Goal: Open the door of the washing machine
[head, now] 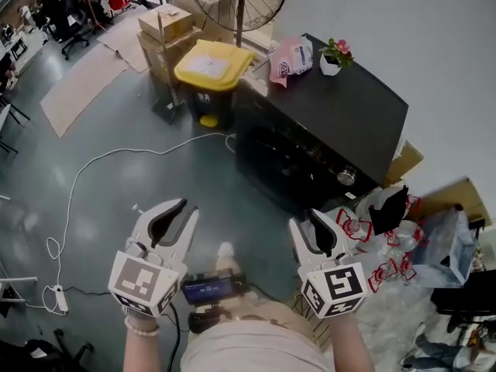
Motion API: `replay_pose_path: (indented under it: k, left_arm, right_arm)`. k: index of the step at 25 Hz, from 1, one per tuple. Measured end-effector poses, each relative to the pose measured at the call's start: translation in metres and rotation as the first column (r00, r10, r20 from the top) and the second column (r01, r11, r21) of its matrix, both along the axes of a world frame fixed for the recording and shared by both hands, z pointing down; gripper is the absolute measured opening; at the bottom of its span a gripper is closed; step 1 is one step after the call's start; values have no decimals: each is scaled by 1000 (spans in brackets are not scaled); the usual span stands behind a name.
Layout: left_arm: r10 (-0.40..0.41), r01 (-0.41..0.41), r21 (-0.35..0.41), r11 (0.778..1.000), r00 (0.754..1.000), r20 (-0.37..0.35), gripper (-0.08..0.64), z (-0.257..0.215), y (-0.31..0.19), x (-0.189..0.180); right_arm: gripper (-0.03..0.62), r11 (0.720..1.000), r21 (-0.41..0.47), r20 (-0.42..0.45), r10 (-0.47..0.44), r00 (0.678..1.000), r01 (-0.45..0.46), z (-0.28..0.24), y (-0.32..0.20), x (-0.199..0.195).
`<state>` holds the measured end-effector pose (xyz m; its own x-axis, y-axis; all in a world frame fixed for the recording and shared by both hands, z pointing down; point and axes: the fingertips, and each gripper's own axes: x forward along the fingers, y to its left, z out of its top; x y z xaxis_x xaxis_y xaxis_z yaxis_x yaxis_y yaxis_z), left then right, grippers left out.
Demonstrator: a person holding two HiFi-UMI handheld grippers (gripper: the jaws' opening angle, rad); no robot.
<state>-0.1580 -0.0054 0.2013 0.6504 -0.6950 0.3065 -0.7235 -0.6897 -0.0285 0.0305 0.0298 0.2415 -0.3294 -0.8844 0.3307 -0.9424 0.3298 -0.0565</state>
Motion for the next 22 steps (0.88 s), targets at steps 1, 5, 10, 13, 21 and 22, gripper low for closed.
replay_pose_path:
  k: [1,5,10,13,21,22]
  left_arm:
    - [8,-8,-1,1000,1000,2,74,1,-7,-1]
    - [24,-24,-14,1000,1000,2,77,4,-34,-8]
    - [37,-37,-26,999,999,-3,77,8,-70,-18]
    - [47,-47,-38,998,999,-4,77,13,-90,-24]
    - [102,-100,-75,992,994,25,77,35,-135,-26]
    - [110,-108,-81,991,994,27,77,38,-139,-26]
  right_arm:
    - [137,1000,-2,0,2,1000,-2,0,-7,-2]
    - [136,1000,-12,0,10,1000,-10,3,-32,-9]
    - [136,999,-30,-2,26,1000,-26,7,-62,-18]
    - [137,998,-42,-6,39,999,-39,10,-79,-24]
    - [137,994,-84,-15,63,998,-64,23,-121,-33]
    - [137,994,-90,-15,66,998,-67,25,-125,-34]
